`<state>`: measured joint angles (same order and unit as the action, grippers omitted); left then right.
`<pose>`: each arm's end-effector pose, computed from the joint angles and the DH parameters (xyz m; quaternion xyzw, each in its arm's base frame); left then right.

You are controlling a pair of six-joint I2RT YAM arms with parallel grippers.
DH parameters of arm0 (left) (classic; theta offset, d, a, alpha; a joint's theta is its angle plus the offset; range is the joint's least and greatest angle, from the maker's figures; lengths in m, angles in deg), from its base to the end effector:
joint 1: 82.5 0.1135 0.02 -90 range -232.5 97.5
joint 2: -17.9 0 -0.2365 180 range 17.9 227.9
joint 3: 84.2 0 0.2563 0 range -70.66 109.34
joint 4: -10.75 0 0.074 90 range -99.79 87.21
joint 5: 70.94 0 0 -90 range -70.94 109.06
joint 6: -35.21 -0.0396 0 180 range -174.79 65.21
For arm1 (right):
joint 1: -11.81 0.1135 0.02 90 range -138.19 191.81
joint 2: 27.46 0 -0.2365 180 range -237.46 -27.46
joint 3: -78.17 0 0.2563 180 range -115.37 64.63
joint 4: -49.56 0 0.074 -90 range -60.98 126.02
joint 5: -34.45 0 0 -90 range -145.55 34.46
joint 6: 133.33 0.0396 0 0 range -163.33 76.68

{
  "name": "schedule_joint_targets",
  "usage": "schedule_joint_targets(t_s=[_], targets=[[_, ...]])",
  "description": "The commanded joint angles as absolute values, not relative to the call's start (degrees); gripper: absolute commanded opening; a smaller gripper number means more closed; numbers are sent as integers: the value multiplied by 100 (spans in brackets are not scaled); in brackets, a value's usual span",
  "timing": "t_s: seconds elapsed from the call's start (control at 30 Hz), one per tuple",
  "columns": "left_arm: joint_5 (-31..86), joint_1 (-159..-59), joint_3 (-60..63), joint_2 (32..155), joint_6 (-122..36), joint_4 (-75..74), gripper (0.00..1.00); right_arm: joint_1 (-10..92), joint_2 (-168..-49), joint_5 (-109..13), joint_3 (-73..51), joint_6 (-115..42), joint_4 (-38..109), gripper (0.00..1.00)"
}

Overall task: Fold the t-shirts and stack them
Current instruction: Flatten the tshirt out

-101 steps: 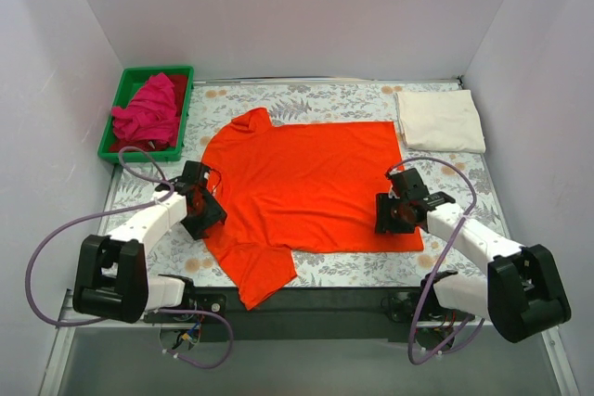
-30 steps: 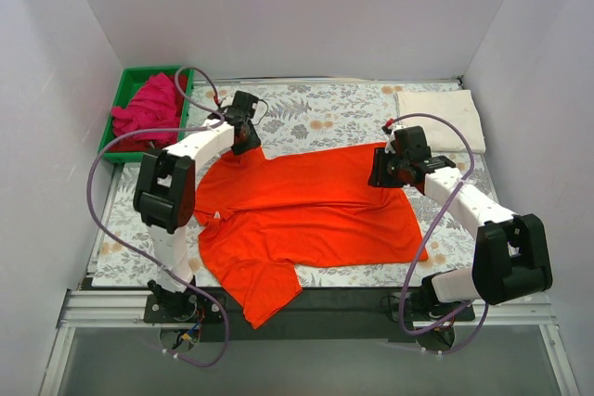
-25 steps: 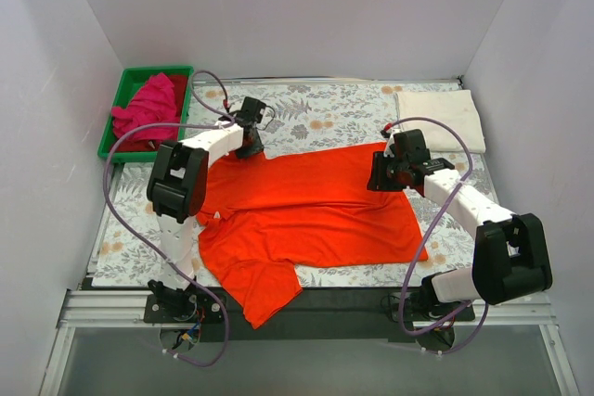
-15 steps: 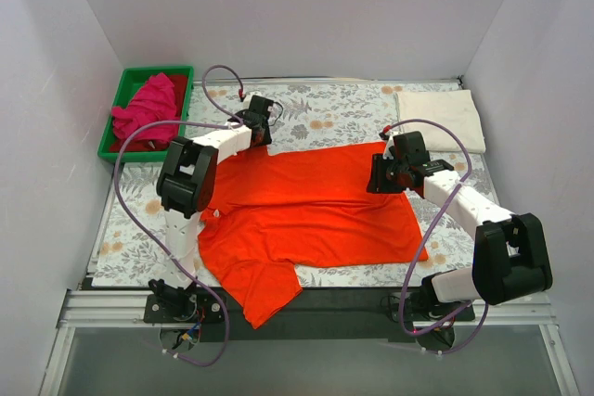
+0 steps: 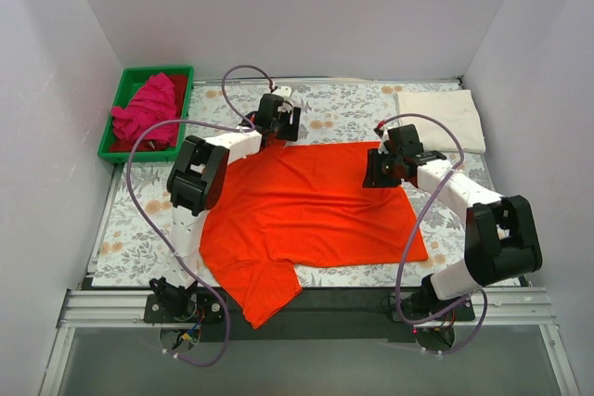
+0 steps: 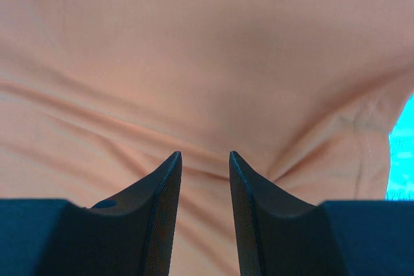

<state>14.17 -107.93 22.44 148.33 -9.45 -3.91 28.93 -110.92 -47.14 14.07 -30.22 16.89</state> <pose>0.4501 -0.2103 0.1196 -0.1738 0.8829 -0.2203 0.3764 0.2893 0.0952 0.1743 -0.0568 0.9416 0.1515 0.2951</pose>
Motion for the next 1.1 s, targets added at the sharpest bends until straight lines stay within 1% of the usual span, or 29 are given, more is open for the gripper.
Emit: schedule_joint_targets(t_s=[0.0,0.03,0.13,0.23,0.33,0.37,0.6,0.83,1.03,1.07], targets=[[1827,-10842,1777,14096,-1111,667,66,2965,-11367,-4544,796,-3155,1959,37],[1470,-10825,1645,13859,-1067,783,68,3000,-11429,-4535,707,-3172,1976,37],[836,-10764,1460,13568,-821,759,69,3097,-11605,-4535,478,-3251,2020,37],[229,-10711,1450,13471,-523,338,69,3123,-11711,-4526,390,-3260,2108,37],[-378,-10606,1302,13330,-216,-128,65,3132,-11816,-4780,268,-3348,2143,37],[-580,-10570,1240,13260,-145,-216,60,3123,-11895,-4964,224,-3374,2161,36],[-810,-10000,520,12935,383,-946,52,3080,-12431,-5457,-339,-3577,2161,34],[-995,-9840,106,12899,717,-1622,52,2992,-12985,-5528,-796,-3656,2161,34],[-1346,-9762,-131,12899,1726,-2949,51,2957,-13144,-5528,-858,-3700,2152,34],[-1529,-9718,-192,12864,1850,-3264,51,2930,-13178,-5685,-858,-3734,2143,34]])
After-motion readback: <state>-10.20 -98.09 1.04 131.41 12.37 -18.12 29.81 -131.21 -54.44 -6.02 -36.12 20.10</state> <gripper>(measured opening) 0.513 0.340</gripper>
